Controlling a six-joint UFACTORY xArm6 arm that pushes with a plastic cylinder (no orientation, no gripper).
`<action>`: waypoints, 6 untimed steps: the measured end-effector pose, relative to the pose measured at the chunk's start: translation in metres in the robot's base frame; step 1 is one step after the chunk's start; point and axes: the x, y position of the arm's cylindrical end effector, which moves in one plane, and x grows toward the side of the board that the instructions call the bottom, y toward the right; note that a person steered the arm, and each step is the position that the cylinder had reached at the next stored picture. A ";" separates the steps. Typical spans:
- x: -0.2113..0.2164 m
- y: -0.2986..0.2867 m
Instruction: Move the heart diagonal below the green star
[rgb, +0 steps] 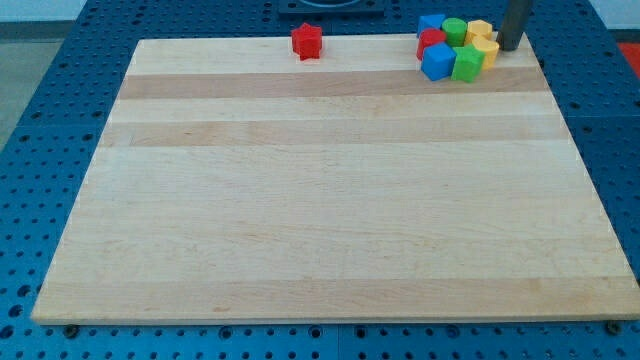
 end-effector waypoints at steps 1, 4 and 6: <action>0.000 -0.013; 0.023 -0.041; 0.073 -0.042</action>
